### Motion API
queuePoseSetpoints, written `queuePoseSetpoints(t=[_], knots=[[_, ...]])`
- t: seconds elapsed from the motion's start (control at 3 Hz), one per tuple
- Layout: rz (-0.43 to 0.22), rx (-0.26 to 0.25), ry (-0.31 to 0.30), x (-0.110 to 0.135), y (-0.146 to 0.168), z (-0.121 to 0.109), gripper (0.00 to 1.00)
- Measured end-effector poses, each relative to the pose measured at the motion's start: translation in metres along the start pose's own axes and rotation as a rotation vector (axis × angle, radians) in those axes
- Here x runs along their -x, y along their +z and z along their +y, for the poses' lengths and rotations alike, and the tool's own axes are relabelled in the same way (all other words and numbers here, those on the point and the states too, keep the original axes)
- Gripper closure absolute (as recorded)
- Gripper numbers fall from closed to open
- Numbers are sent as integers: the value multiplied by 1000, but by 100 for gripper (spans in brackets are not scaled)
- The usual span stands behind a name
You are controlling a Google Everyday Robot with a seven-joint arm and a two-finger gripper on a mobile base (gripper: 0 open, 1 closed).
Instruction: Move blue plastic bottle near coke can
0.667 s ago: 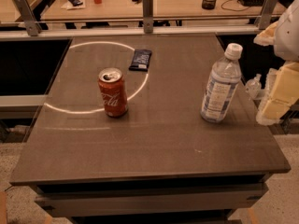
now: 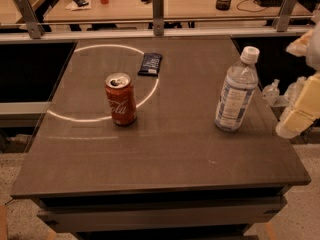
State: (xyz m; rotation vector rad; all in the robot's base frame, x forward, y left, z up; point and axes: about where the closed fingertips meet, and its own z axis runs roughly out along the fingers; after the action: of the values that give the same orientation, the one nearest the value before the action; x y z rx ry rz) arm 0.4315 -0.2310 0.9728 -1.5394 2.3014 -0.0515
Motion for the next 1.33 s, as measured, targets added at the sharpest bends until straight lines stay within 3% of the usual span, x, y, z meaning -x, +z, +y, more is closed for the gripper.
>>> queuePoseSetpoints(t=[0.33, 0.67, 1.0, 1.33], knots=[[-111, -25, 209, -37, 6, 11, 0], [-243, -55, 341, -71, 19, 23, 0], [-386, -80, 401, -100, 33, 30, 0], [-533, -73, 425, -118, 45, 28, 0]])
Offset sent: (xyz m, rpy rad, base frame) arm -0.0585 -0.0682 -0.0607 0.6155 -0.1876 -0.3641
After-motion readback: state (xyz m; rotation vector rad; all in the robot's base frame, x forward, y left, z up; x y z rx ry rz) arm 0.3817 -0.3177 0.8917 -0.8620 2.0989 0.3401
